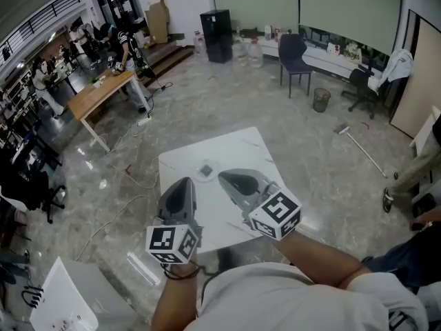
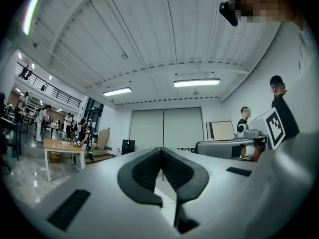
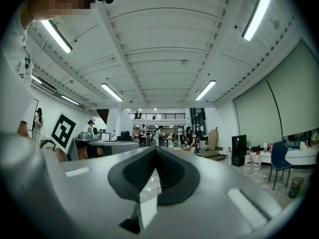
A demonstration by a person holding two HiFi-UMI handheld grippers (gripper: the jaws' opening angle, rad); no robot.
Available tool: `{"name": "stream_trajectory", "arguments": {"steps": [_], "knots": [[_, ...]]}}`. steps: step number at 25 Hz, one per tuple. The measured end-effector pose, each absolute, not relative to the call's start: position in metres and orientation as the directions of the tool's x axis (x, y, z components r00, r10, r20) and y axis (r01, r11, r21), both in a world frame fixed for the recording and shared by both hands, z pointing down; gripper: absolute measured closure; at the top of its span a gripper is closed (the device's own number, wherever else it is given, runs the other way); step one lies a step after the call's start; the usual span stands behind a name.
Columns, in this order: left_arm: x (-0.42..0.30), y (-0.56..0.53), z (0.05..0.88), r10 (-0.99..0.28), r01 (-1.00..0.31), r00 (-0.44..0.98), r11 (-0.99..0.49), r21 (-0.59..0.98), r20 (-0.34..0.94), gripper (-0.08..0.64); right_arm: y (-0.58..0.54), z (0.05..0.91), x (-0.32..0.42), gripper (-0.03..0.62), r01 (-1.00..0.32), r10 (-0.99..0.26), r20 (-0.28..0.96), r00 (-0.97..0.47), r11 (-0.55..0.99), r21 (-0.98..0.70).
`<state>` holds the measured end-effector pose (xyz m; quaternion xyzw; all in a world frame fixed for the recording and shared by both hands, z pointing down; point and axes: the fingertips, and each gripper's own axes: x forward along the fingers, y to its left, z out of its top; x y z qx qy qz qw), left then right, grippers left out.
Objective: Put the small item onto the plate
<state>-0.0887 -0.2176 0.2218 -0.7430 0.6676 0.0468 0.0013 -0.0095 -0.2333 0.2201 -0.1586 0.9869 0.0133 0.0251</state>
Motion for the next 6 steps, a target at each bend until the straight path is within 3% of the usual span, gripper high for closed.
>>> {"name": "stream_trajectory", "arguments": {"steps": [6], "knots": [[-0.073,-0.227,0.214,-0.995,-0.994,0.089,-0.092,0.062,-0.044,0.554,-0.244,0.213,0.009,0.591,-0.313,-0.312,-0.036,-0.949,0.950,-0.002]]}}
